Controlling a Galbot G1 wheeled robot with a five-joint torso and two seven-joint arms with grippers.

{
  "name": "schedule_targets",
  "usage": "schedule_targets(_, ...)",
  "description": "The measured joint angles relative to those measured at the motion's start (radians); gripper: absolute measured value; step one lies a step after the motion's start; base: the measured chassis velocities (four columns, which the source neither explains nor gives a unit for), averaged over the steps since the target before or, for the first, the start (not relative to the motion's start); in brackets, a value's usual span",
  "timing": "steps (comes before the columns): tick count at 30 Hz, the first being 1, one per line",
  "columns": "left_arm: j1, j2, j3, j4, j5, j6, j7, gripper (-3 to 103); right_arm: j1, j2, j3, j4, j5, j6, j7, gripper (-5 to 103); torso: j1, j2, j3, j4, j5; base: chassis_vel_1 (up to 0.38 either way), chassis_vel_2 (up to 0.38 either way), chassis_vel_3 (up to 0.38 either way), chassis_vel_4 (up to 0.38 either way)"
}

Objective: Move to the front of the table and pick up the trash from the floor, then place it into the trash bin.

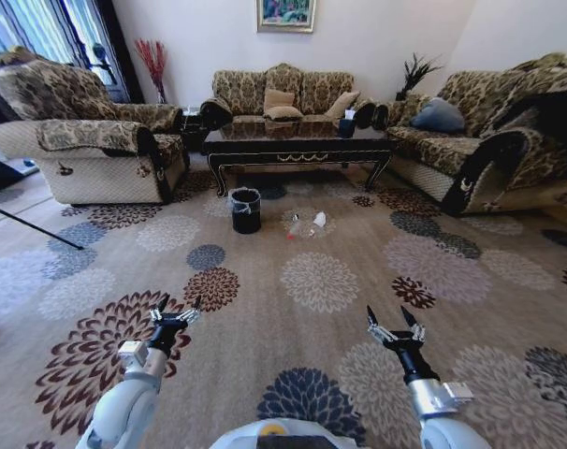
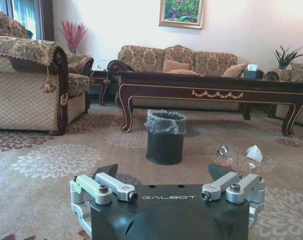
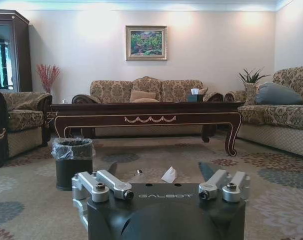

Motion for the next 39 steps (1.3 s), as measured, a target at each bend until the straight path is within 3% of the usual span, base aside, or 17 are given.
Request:
schedule_targets(2,0.000,-0.002,0.001,0.000,0.001,-0.001,0.000,100,-0.001,-0.001,0.000,0.000,0.000,-0.001,0.000,90,0.000,0.000,0.000,0.0000,0.0000,0.000,0.000,0.000,0.000)
schedule_targets(4,-0.003,-0.004,0.003,-0.003,0.002,-0.001,0.000,100,-0.007,-0.004,0.003,0.010,0.007,-0.008,-0.007,99,0.000,0.000,0.001,-0.0002,0.0000,-0.052,0.066,0.044,-0.056)
schedule_targets(6,-0.004,-0.001,0.004,-0.004,0.004,-0.001,0.000,100,-0.008,-0.006,0.006,0.019,0.009,-0.009,-0.014,100,0.000,0.000,0.002,0.0000,-0.0001,-0.093,0.094,0.102,-0.099)
schedule_targets(39,-0.027,0.012,0.004,0.004,0.006,0.011,-0.020,100,-0.003,-0.002,-0.014,-0.007,-0.015,-0.001,-0.017,100,0.000,0.000,0.005,0.0000,0.0000,-0.175,0.180,0.177,-0.178)
